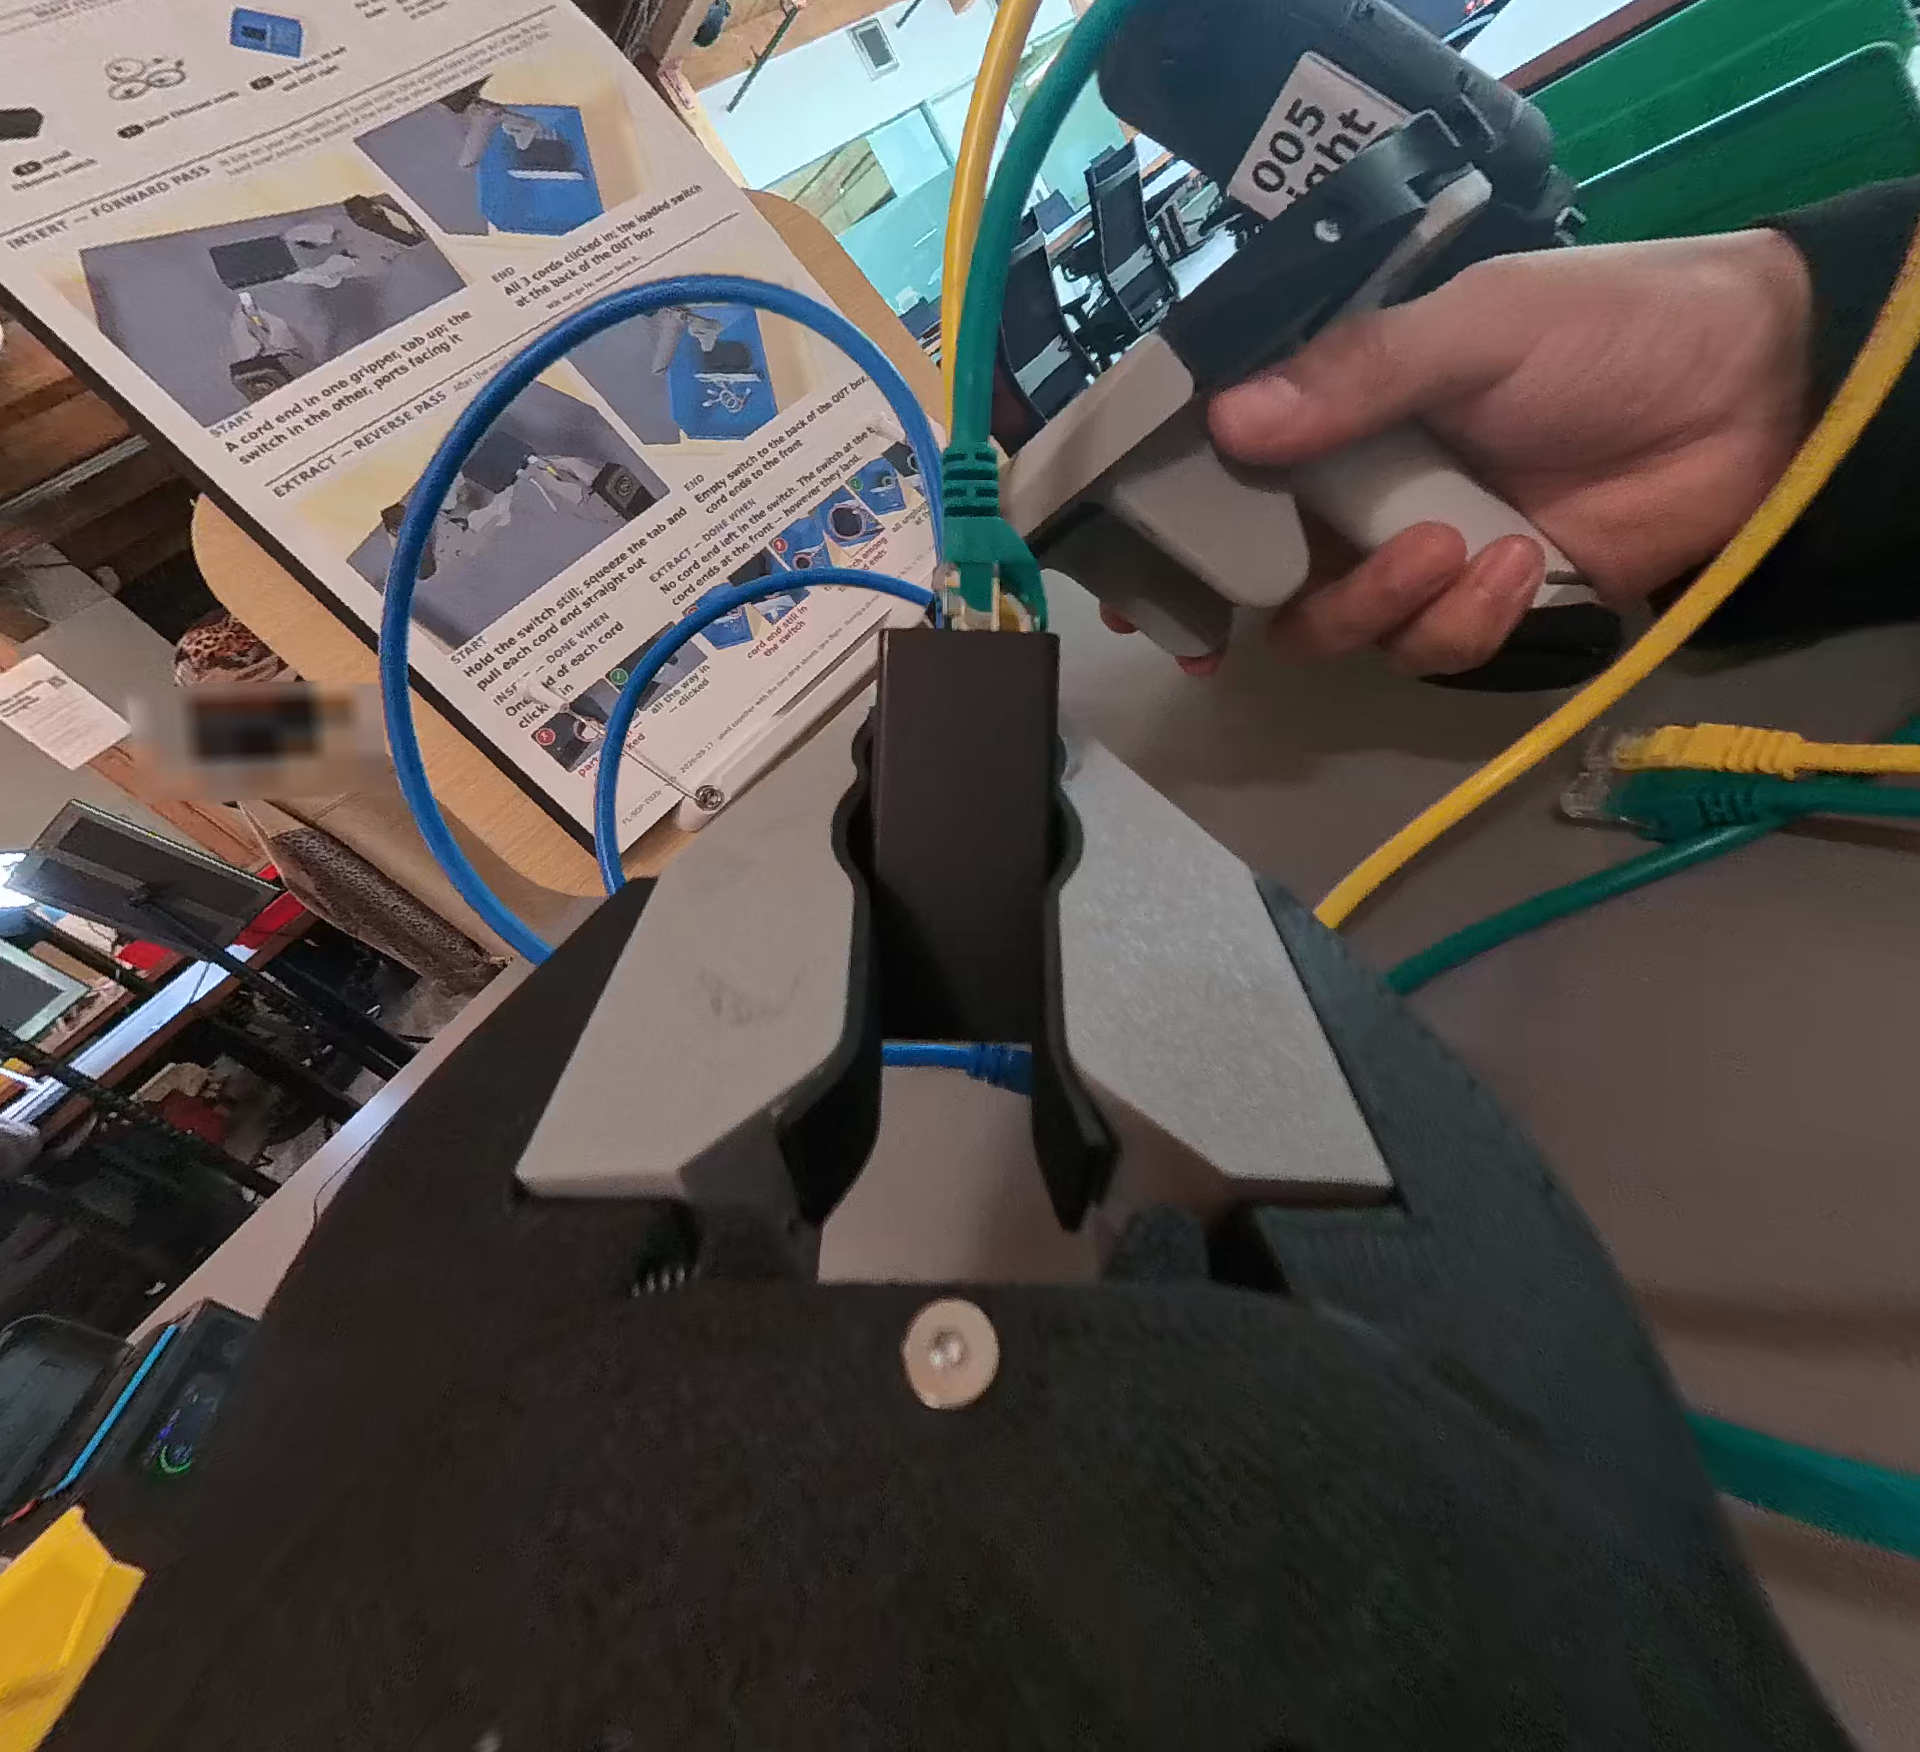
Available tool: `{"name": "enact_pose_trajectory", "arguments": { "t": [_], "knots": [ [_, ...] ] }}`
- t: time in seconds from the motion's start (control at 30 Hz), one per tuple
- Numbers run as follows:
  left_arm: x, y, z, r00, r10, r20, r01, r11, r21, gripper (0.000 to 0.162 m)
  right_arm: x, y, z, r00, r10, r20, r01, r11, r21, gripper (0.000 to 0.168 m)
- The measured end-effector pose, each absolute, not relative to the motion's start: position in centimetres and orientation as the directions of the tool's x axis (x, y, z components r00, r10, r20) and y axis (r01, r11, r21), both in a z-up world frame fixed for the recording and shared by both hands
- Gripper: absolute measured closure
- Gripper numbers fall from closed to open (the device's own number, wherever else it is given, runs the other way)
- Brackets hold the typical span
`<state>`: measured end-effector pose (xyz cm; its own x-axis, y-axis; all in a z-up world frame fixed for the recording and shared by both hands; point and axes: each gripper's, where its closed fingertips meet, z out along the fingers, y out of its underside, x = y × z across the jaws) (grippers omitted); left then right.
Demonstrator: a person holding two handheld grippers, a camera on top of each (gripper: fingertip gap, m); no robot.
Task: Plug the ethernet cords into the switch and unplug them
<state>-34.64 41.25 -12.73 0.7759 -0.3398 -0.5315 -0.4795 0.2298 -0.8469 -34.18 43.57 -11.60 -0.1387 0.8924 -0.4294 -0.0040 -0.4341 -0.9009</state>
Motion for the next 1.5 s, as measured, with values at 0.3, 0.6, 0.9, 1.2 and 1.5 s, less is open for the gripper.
{"name": "enact_pose_trajectory", "arguments": {
  "t": [0.3, 0.6, 0.9, 1.2, 1.5],
  "knots": [
    [-34.5, 41.2, -12.7, 0.771, -0.335, -0.542, -0.488, 0.237, -0.84, 0.136, -34.0, 43.5, -11.7, -0.15, 0.892, -0.426, 0.014, -0.429, -0.903, 0.16],
    [-34.6, 40.6, -11.1, 0.824, -0.33, -0.46, -0.386, 0.266, -0.883, 0.136, -34.3, 42.6, -10.3, -0.144, 0.914, -0.38, -0.054, -0.391, -0.919, 0.16],
    [-34.1, 40.1, -9.6, 0.847, -0.305, -0.434, -0.344, 0.308, -0.887, 0.137, -34.3, 42.1, -9.5, -0.218, 0.88, -0.422, -0.082, -0.448, -0.89, 0.158],
    [-34.4, 41.0, -10.2, 0.83, -0.364, -0.423, -0.322, 0.308, -0.895, 0.136, -34.7, 43.0, -9.9, -0.157, 0.909, -0.387, -0.06, -0.4, -0.915, 0.154],
    [-34.2, 41.1, -10.3, 0.826, -0.341, -0.45, -0.352, 0.312, -0.882, 0.136, -34.6, 42.9, -9.9, -0.155, 0.921, -0.357, -0.082, -0.372, -0.924, 0.159]
  ]
}}
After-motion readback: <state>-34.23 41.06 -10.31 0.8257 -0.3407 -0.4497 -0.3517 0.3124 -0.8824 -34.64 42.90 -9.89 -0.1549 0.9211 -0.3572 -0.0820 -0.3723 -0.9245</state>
